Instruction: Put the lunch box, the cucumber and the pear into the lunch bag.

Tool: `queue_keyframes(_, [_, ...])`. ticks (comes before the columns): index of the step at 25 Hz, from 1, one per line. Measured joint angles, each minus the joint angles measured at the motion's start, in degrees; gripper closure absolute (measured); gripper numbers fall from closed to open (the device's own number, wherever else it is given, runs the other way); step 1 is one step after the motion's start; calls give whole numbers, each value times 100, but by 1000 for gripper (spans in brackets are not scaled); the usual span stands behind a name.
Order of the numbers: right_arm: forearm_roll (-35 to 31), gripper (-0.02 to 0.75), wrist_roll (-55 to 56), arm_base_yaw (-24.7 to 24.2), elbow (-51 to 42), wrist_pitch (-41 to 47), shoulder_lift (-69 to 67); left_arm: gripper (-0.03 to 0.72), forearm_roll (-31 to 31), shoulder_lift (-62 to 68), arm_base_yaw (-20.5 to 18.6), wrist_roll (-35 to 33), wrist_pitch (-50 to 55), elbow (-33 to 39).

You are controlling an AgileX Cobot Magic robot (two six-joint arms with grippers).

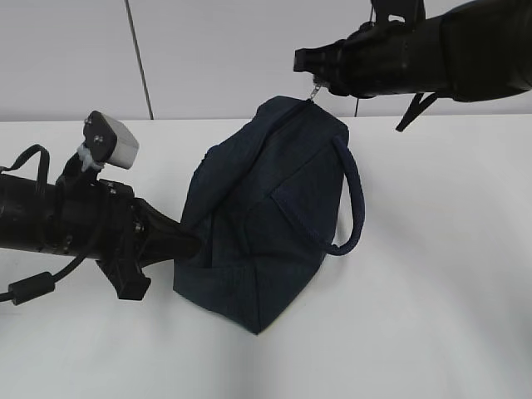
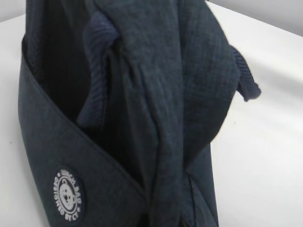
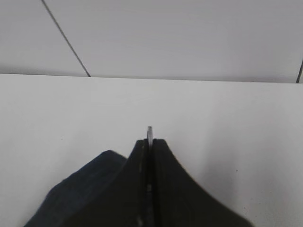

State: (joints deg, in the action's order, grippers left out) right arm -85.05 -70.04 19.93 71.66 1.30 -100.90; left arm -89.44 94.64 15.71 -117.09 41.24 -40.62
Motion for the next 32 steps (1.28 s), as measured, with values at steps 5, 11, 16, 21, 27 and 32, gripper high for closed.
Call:
queue_keyframes(5, [-708, 738, 0, -762, 601, 1010, -962, 674, 6, 0, 0, 17, -17, 0])
queue_keyframes(11, [-1058, 738, 11, -1277, 742, 1903, -1909, 674, 0, 0, 0, 88, -149, 0])
queue_keyframes(16, [-1199, 734, -55, -1396, 785, 2455, -2114, 671, 36, 0, 6, 433, -216, 0])
queue_keyframes(21, [-1186, 442, -397, -1501, 874, 2994, -1865, 490, 342, -61, 6, 1022, -273, 6])
queue_keyframes(27, [-812, 173, -975, -1539, 883, 3323, -850, 287, 1373, -666, 1, 2107, -415, 37])
queue_keyframes(32, [1285, 210, 316, -1519, 906, 3987, 139, 285, 3045, -1617, 1, 3944, -516, 41])
